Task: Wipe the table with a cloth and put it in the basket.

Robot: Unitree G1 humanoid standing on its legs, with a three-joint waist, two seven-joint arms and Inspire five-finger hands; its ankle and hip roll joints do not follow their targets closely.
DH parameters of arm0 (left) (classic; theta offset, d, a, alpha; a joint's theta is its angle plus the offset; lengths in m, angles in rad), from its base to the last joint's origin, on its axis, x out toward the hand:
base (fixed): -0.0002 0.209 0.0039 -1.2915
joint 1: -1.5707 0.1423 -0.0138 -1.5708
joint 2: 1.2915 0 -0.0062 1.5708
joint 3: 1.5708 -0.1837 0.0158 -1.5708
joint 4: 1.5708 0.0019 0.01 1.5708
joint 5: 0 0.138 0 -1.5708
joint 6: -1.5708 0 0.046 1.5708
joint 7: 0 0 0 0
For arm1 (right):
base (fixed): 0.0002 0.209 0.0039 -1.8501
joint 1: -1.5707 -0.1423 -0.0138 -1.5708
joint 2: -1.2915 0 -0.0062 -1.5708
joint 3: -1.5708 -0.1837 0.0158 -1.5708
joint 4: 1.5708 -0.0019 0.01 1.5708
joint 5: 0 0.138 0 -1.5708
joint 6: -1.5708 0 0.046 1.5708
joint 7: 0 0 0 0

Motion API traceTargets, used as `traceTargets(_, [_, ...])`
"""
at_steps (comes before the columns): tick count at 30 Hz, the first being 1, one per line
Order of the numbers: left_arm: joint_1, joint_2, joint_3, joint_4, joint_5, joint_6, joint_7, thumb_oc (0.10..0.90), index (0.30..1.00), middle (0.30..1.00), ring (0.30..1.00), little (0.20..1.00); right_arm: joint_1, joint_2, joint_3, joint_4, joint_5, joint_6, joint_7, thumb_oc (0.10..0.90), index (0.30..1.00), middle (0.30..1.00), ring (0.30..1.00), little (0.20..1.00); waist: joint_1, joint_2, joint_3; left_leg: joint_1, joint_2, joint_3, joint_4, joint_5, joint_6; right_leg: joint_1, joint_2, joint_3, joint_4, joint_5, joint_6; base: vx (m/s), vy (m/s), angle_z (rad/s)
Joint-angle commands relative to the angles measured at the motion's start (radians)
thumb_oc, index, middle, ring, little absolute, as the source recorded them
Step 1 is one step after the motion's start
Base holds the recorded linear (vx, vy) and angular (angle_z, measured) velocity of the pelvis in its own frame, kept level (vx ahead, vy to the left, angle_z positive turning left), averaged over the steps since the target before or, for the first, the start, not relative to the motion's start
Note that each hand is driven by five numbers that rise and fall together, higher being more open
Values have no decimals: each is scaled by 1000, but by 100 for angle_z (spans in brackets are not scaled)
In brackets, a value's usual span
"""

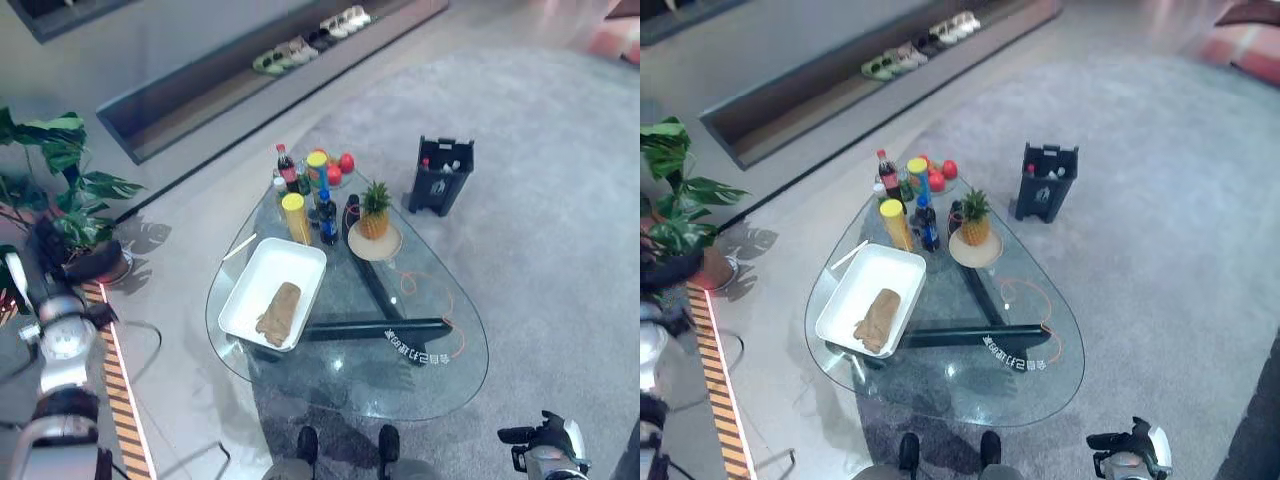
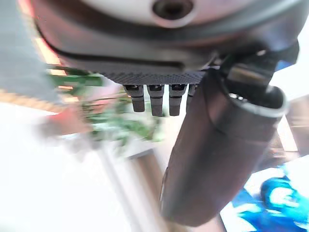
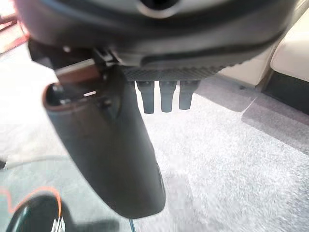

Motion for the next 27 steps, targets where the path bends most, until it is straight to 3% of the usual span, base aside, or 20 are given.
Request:
traceTargets(1, [12, -17, 30, 58, 26, -14, -99, 800, 900, 900, 900, 900, 45, -16, 2, 21, -77, 17, 26, 800, 900, 900, 900, 900, 12, -23, -51, -22, -68, 6, -1, -44, 21, 4, -10, -25, 57, -50, 25, 0, 0, 0])
traceTargets(2, [50, -52, 16, 104, 67, 42, -156, 800, 900, 900, 900, 900, 52, -11, 8, 26, -95, 37, 52, 800, 900, 900, 900, 900, 16, -24, -56, -16, -68, 5, -1, -47, 23, 12, -11, -29, 51, -47, 25, 35, 15, -1])
traceTargets(4, [74, -85, -3, 165, 108, 46, -183, 800, 900, 900, 900, 900, 53, -7, 12, 39, -100, 45, 72, 800, 900, 900, 900, 900, 19, -25, -59, -10, -69, 5, -1, -51, 27, 20, -11, -32, 46, -47, 25, 40, 14, 1])
traceTargets(9, [125, -219, -98, 393, 281, 166, -266, 800, 900, 900, 900, 900, 42, 22, 41, 89, -164, 112, 195, 800, 900, 900, 900, 900, 16, -33, -80, 11, -66, 15, -1, -63, 35, 41, -7, -34, 36, -50, 25, 63, 15, 0])
traceTargets(15, [139, -292, -189, 480, 441, 298, -322, 800, 900, 900, 900, 900, 29, 56, 72, 109, -200, 134, 241, 800, 900, 900, 900, 900, 7, -38, -88, 29, -64, 24, -1, -74, 42, 52, -2, -30, 33, -52, 24, 34, 8, -2])
traceTargets(27, [118, -327, -284, 474, 473, 314, -311, 800, 900, 900, 900, 900, 13, 89, 137, 97, -222, 134, 239, 800, 900, 900, 900, 900, -8, -40, -81, 45, -55, 43, -1, -81, 44, 55, 3, -21, 41, -54, 22, 7, 0, -2])
